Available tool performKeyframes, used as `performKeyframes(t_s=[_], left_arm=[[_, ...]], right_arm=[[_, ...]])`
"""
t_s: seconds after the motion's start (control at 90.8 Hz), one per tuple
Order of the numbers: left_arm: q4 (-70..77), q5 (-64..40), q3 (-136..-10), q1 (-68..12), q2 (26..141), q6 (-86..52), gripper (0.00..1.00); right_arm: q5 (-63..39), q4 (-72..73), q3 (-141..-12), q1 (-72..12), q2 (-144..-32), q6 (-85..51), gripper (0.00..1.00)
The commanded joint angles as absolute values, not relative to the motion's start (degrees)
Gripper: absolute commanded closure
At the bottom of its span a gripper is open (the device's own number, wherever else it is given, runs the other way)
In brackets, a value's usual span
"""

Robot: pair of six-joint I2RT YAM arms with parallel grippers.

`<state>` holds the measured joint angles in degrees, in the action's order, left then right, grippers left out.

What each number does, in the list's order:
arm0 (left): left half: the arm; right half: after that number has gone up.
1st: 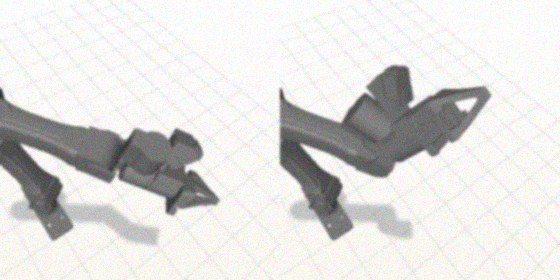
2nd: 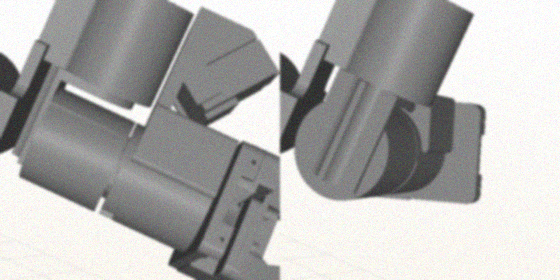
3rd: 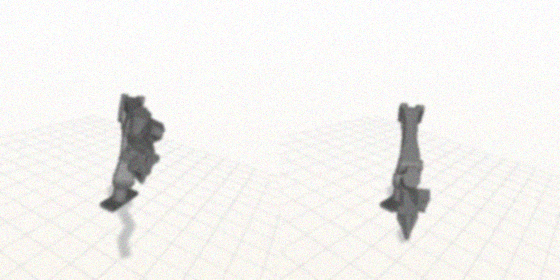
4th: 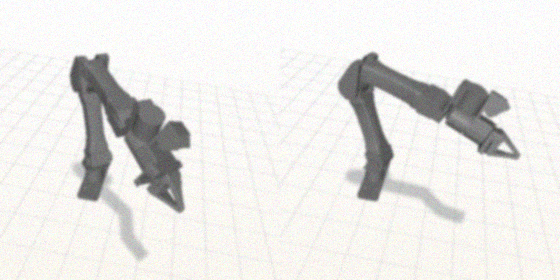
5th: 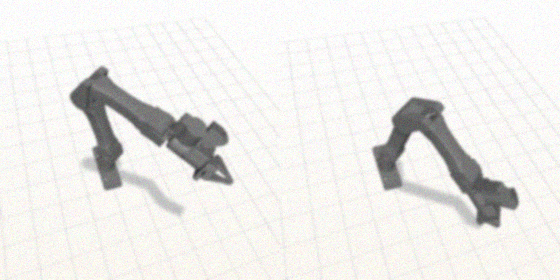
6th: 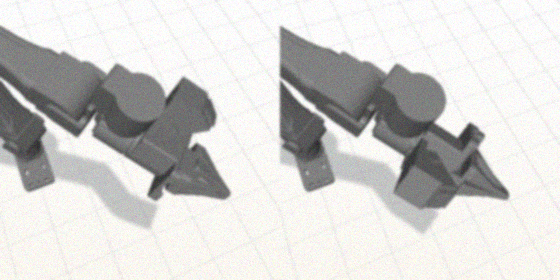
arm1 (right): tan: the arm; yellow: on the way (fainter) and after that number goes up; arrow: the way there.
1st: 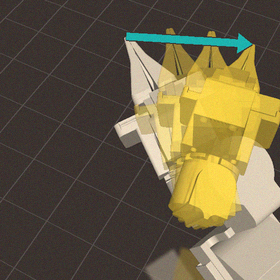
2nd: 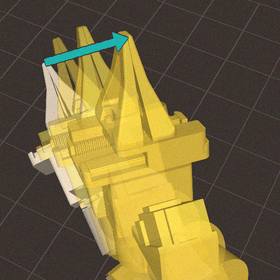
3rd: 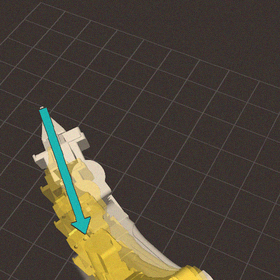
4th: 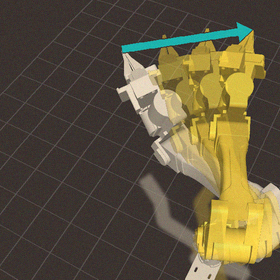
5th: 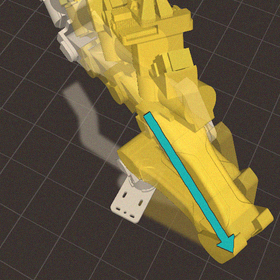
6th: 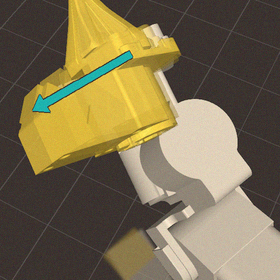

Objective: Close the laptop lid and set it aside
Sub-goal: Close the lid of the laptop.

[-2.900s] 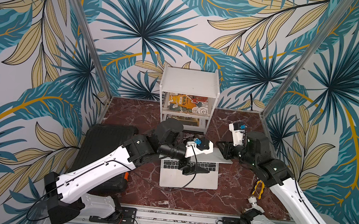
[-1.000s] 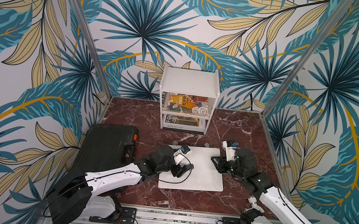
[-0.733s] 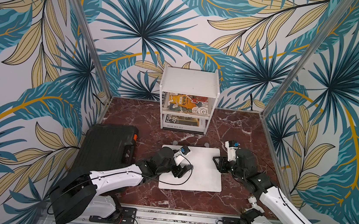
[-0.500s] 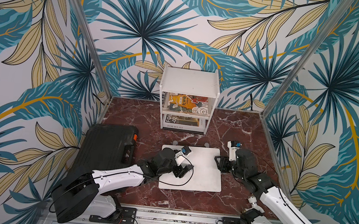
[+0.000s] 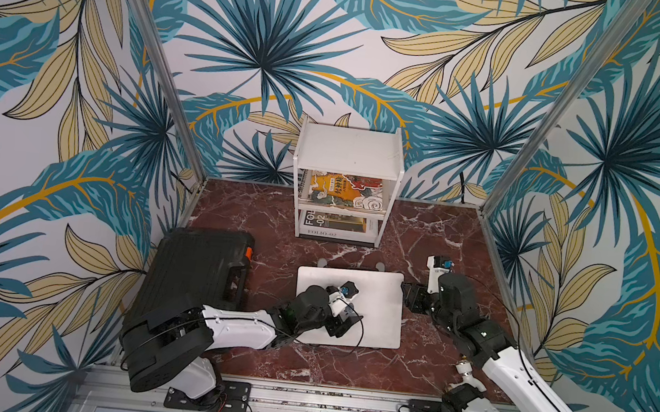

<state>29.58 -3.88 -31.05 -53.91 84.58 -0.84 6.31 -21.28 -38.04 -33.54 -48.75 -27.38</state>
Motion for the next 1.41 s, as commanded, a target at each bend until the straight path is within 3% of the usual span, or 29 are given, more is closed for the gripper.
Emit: performKeyframes(t_s=[0.0,0.143,0.231,0.275,0.441,0.628,0.815,0.914,1.146,1.399], left_arm=[[29.01,-2.39,-29.75,-53.44,85.54,-2.58,0.25],[23.31,-1.10,-31.25,-53.44,78.32,-2.15,0.24],[15.52,3.45,-33.96,-53.24,70.50,-0.74,0.21],[11.05,4.82,-35.95,-52.29,67.39,-0.73,0.15],[0.23,-4.83,-40.09,-40.35,57.82,-5.25,0.10],[-2.70,-18.97,-37.19,-22.24,48.05,-11.12,0.05],[5.68,-38.90,-30.80,-3.87,47.54,-22.59,0.03],[9.54,-43.46,-28.64,0.51,49.53,-26.24,0.02],[7.28,-44.93,-26.21,0.61,52.49,-21.65,0.00],[15.15,-44.29,-21.01,-0.83,56.57,-23.00,0.00]], right_arm=[[13.24,-24.46,-38.34,-33.80,-47.40,-28.51,0.42],[22.71,-30.66,-41.28,-32.35,-47.39,-28.85,0.29],[21.45,-33.86,-44.98,-27.70,-49.56,-28.19,0.25],[15.43,-33.50,-46.04,-23.31,-50.75,-27.28,0.25],[-8.42,-24.16,-45.89,-12.94,-53.26,-26.39,0.25],[-33.35,-7.68,-40.36,-5.01,-56.40,-31.90,0.26],[-48.85,9.84,-34.50,0.60,-57.57,-38.78,0.26],[-50.54,10.95,-33.54,0.94,-59.25,-37.71,0.25],[-48.43,24.28,-24.11,0.97,-62.69,-39.26,0.21],[-48.31,37.50,-18.86,0.88,-69.02,-43.62,0.23]])
